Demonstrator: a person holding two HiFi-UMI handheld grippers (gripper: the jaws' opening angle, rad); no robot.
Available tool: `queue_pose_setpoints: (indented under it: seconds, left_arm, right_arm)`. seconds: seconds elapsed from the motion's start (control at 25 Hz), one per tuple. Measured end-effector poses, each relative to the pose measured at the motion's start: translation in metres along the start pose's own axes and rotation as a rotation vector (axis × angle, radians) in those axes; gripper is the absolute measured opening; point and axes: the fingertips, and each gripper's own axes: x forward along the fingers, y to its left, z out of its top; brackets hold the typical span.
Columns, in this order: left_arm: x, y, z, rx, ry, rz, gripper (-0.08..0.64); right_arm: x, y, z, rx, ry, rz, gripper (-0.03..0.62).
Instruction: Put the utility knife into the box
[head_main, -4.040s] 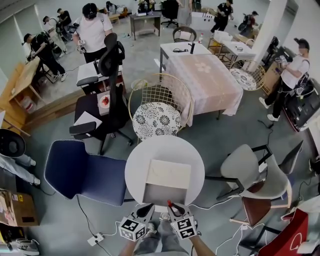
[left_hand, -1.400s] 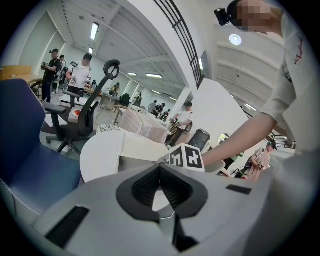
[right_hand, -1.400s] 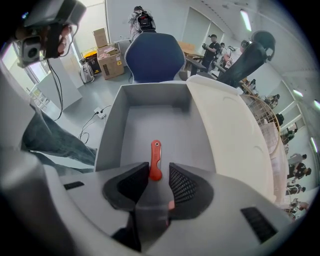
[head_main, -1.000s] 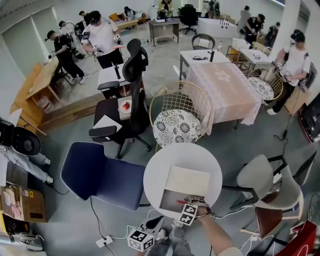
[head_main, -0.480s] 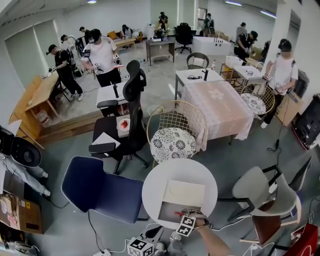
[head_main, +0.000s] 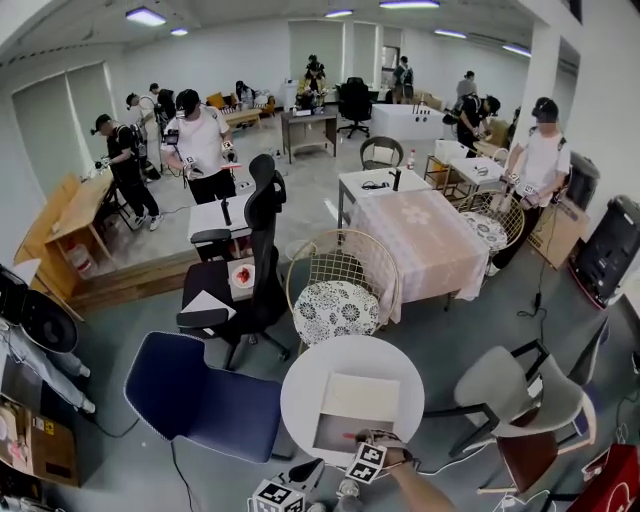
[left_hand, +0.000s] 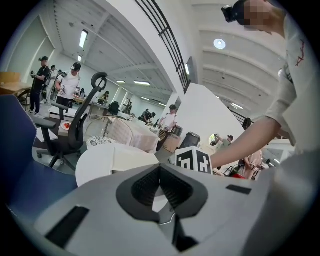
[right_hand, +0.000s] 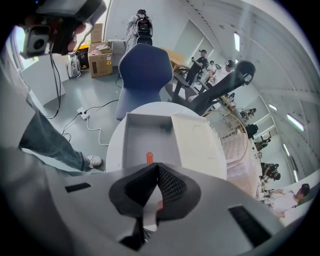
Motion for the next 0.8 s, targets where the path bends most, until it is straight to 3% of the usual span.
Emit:
queue_pose_setpoints:
  seconds: [0.24,0.36,0.6,0.8]
  left_arm:
    - [-0.003,-0.012,0.013,0.042,-0.019,-0.03,0.012]
    - [-0.003,-0.015,0.02,0.072,-0.03,-0.043,0.012]
    - [0.0,-0.028,0.033,0.132,-0.047,-0.08,0.012]
    - [0.003,-0.05,0.038,0.175,-0.06,-0.13,0.012]
  right_arm:
    - [-0.027,-0.011,0.012,0.091,-0.064,-0.069,0.017]
    - [-0.043,-0.02,0.019,0.219,-0.127,-0.09,0.017]
    - [-0.094,-0.048,0.036,0.58,-0.347,-0.139,0.017]
    - [-0.135,-0.046,0.043,0.731,-0.484,-0.186,0.017]
